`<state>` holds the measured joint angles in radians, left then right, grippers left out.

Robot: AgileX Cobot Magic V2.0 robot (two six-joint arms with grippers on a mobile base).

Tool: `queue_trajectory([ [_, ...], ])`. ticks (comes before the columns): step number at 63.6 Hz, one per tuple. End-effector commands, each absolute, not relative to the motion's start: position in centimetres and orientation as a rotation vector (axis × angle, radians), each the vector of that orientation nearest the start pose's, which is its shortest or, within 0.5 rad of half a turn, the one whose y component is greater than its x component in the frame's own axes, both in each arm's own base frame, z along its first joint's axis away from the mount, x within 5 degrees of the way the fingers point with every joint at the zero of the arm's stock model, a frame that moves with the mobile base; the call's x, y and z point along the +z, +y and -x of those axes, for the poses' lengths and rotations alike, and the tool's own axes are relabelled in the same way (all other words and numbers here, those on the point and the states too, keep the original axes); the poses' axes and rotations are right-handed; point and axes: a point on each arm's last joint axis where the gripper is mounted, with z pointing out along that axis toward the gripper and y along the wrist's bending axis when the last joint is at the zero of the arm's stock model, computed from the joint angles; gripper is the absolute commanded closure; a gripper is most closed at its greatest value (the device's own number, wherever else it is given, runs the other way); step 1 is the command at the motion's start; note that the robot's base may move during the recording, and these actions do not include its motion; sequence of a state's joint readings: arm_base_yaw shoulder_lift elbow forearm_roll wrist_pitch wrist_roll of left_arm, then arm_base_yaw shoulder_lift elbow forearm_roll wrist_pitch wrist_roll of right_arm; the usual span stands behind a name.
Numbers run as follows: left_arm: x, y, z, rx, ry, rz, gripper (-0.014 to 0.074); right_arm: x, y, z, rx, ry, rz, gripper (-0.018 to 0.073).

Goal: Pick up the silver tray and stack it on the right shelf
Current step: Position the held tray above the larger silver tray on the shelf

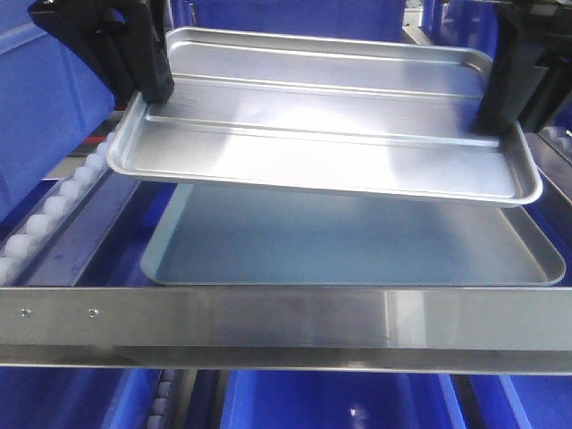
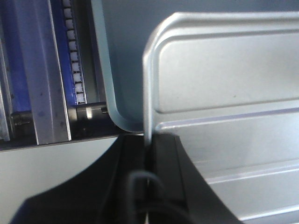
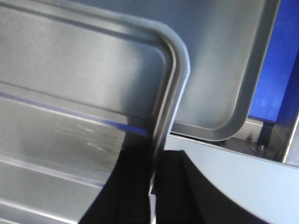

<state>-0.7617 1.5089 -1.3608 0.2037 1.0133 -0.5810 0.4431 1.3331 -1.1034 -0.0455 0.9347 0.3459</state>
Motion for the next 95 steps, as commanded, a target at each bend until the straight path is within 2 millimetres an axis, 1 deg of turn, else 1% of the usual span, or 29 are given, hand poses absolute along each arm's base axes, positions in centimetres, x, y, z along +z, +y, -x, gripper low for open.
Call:
queue_trajectory([
  [1,36.05,-20.18,-23.7,-0.247,2.498,-0.322,0.0689,33.11,10.75,-24.02,0.192,2.573,0.199,0.0503],
  [87,36.13,-20.2,-23.81,-0.245,2.482,-0.326,0.0689,33.2,10.81,-24.14,0.2,2.555,0.198,0.0503],
  [95,36.23,-20.56,-24.21,-0.269,2.436,-0.335,0.0689,33.96,10.74,-24.23,0.195,2.545,0.196,0.0503],
])
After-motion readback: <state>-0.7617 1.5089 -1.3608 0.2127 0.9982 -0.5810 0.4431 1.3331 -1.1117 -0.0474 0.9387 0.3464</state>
